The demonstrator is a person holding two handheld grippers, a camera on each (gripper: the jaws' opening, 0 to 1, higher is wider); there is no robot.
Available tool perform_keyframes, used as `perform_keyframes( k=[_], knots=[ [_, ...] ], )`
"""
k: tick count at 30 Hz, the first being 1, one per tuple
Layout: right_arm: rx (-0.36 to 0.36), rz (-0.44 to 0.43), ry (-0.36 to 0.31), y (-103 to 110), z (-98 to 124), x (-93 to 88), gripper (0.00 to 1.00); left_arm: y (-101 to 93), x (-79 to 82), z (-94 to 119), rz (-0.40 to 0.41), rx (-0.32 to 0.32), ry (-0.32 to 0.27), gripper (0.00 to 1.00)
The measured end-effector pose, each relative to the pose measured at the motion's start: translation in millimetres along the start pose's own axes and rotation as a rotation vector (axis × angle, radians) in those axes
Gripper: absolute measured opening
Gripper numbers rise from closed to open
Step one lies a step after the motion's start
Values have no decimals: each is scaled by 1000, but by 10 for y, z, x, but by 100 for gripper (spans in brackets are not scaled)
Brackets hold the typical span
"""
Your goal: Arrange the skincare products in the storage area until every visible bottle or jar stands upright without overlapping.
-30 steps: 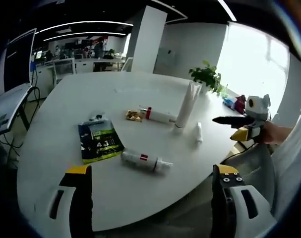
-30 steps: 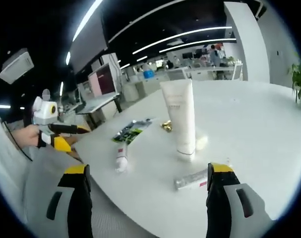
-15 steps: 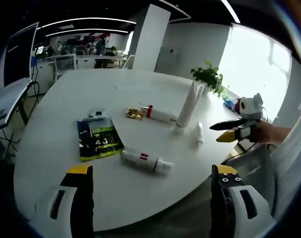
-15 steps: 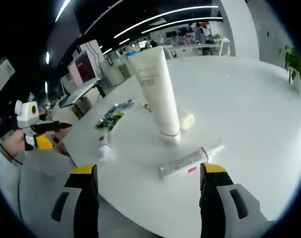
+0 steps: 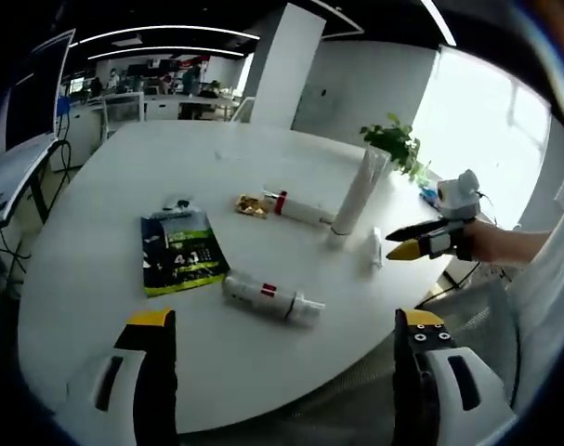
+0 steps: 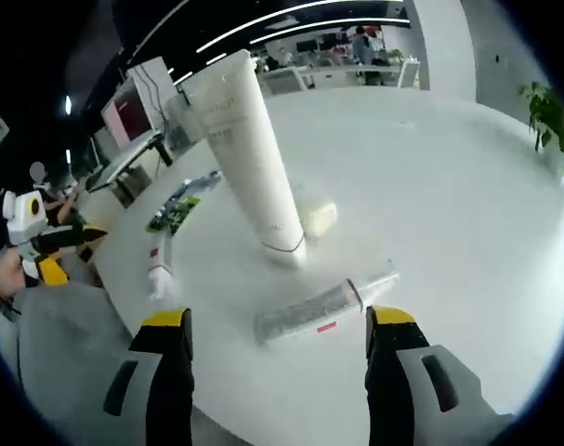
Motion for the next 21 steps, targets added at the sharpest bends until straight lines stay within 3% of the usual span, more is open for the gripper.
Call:
perform_keyframes(
  k=[9, 21],
  knots=[
    [-82, 26, 31, -61, -127, 35, 71, 8, -22, -43, 21, -4, 3, 88],
    [-135, 75, 77, -114, -210, 19, 61, 25, -48, -89, 38, -8, 10, 88]
  ],
)
Point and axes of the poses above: the point that each gripper's makers call its tool centre point, and the gripper's own axes: z roughly backward along the fingers, y roughly to its left, x roughly out of its top, the point moved 10 cm from there along z, roughly backward along the fingers, and after that the axes turned 8 degrees about -z, right-handed, at the moved point
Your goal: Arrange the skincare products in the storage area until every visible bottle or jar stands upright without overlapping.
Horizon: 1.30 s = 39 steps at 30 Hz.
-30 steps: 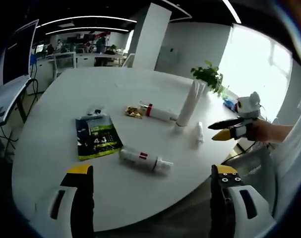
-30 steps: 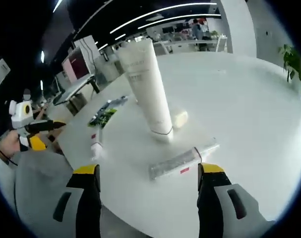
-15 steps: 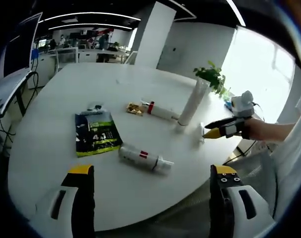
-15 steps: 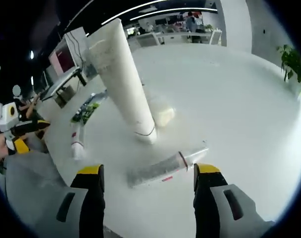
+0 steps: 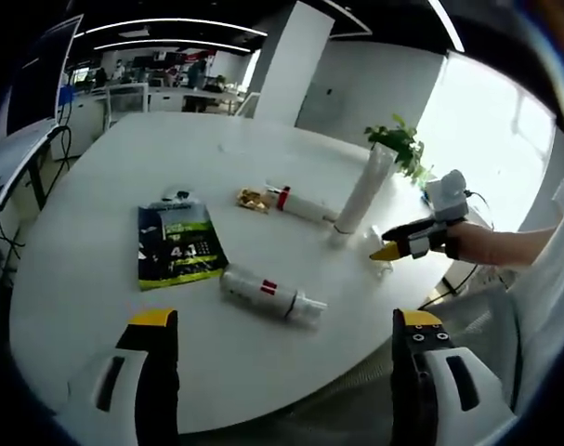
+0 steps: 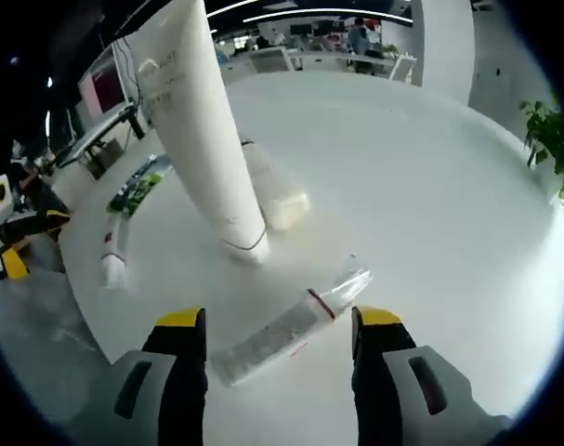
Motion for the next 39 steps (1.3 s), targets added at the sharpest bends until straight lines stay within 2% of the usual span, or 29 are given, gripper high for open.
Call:
perform_keyframes(
  k=[7, 15, 25, 28, 30, 39],
  knots=[
    [-26, 24, 28, -68, -17, -8, 48, 3, -13, -23, 2, -8, 5, 88],
    [-43, 122, 61, -129, -10, 28, 30, -9, -28, -58, 2, -18, 7, 88],
    [-61, 191, 122, -147, -45, -2, 22, -27, -23, -75, 8, -19, 3, 88],
    [-34, 202, 132, -133, -47, 7, 22, -29, -23, -72, 7, -17, 3, 87],
    [14, 197, 138, -112, -70, 11, 21, -36, -19, -70, 6, -18, 2, 87],
    [27, 232, 153, -143, -73, 20, 20, -48, -8, -59, 4, -34, -3, 88]
  ],
)
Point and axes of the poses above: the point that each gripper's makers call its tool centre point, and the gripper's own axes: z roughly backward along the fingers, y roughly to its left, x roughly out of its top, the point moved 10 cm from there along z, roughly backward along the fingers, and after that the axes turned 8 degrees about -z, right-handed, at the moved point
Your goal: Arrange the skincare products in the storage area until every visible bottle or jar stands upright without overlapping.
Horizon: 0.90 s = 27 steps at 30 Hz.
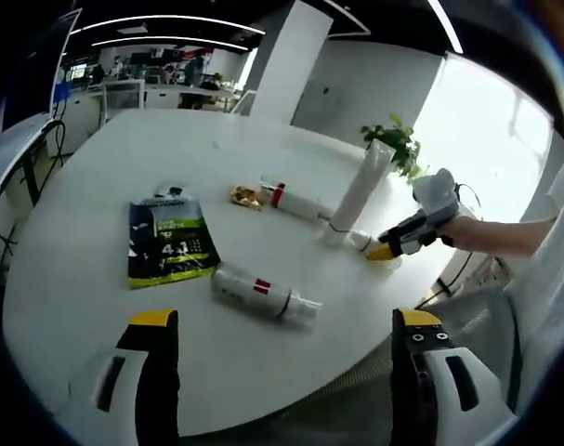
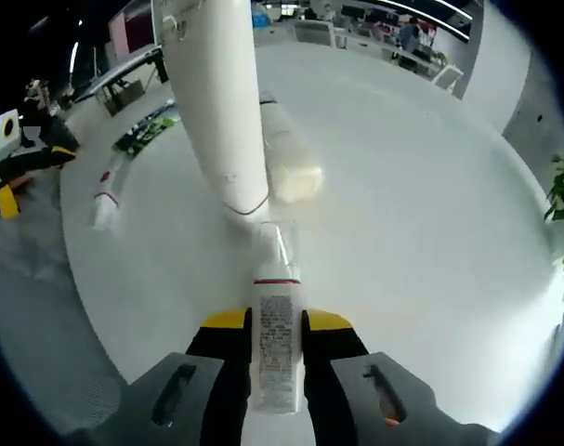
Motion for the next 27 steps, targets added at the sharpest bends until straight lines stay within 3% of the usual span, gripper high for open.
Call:
perform_keyframes(
  k=[9, 27],
  knots=[
    [-10, 37, 15, 15, -6, 25, 20, -36, 48, 34, -7, -24, -18, 91],
    [39, -44, -39, 25, 122, -77, 20, -82, 168, 88, -32, -27, -45, 91]
  ],
)
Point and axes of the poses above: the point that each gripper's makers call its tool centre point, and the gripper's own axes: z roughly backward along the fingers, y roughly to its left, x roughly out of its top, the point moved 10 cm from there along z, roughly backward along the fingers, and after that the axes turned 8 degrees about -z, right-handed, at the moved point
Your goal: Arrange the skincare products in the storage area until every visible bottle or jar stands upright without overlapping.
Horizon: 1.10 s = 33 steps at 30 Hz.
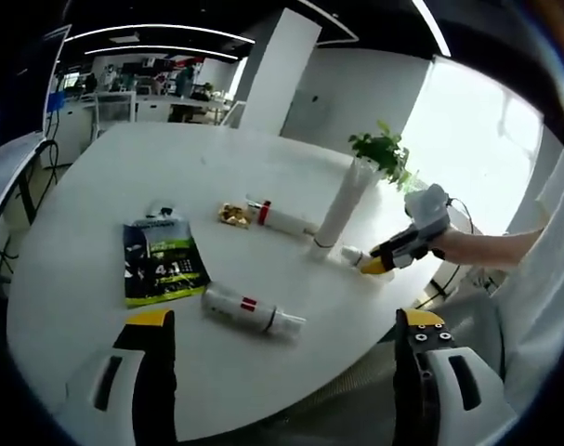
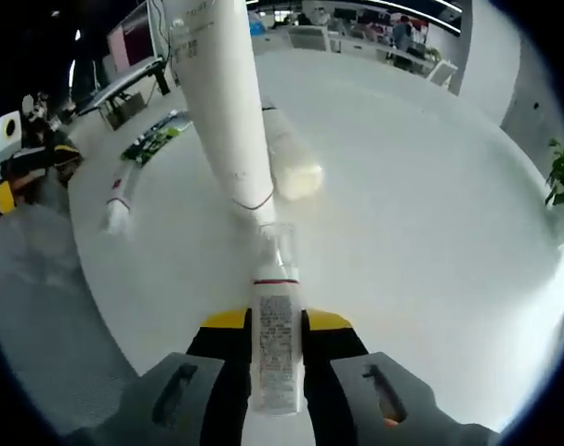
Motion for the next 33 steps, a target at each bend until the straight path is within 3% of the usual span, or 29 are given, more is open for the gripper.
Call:
perform_keyframes(
  k=[9, 23, 33],
  knots=[
    [20, 8, -39, 157, 98, 26, 20, -98, 73, -24, 2, -34, -31, 91],
    [48, 5, -90, 328, 211, -22, 20, -59, 90, 91, -6, -11, -31, 90],
    [84, -4, -156, 475, 337, 12, 20, -165, 150, 96, -20, -27, -37, 89]
  ],
)
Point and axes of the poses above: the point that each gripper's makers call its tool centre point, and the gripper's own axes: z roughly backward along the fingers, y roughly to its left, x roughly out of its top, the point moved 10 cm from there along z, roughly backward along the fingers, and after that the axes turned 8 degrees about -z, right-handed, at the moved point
